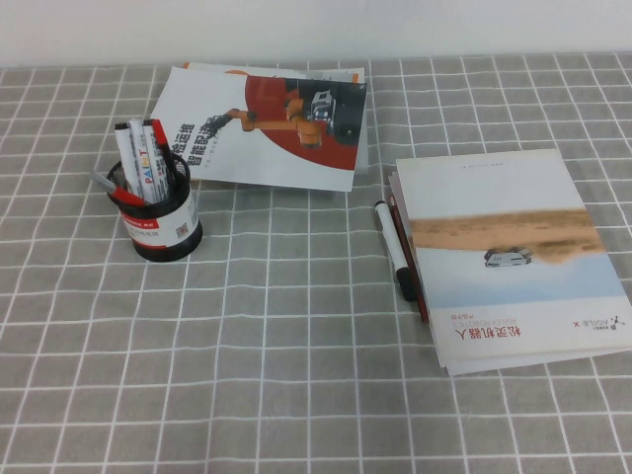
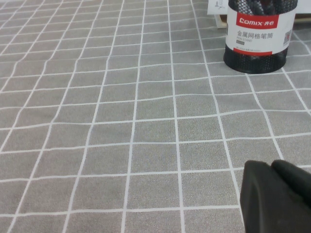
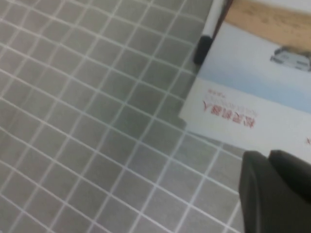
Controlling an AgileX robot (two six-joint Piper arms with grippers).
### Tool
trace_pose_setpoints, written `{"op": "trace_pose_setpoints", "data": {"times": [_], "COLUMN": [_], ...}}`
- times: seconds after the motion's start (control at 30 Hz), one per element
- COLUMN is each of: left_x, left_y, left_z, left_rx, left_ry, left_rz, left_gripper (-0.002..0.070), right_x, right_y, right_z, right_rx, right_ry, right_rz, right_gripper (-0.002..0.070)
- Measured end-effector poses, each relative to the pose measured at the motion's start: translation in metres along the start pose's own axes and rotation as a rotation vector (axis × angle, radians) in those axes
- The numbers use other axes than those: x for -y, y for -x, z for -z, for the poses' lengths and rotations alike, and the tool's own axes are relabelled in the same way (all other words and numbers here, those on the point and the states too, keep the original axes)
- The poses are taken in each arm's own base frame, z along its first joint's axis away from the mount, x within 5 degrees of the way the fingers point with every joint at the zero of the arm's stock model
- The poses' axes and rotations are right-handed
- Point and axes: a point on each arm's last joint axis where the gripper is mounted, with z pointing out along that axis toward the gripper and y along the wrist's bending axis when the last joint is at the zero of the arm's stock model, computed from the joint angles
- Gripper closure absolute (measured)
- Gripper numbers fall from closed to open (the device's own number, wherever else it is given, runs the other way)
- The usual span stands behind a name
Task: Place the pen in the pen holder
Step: Pick up the pen on the table
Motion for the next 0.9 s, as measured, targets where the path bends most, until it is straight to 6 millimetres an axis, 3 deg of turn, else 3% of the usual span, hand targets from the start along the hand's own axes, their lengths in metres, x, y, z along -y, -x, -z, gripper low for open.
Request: {"op": "trace_pose_setpoints", "data": {"times": [0.37,0.63,0.9], "left_x": [0.000,0.000,0.000], "left_y": [0.000,0.000,0.000], "left_z": [0.000,0.000,0.000], "left_rx": [0.000,0.000,0.000], "left_ry": [0.000,0.000,0.000], "left_rz": [0.000,0.000,0.000], "left_gripper": [0.0678,0.0678,0.0678], "right_x": [-0.006,-0.025,-0.037], "right_y": [0.044,0.081,0.126], "right_z": [-0.056,-0.129,-0.205], "right_rx": [-0.307,-0.442,-0.431], "right_ry": [-0.253,-0.369,-0.368], "right_rz": [0.094,0.214,0.259], "right_gripper": [0.0688,0.0688,0.0688]}}
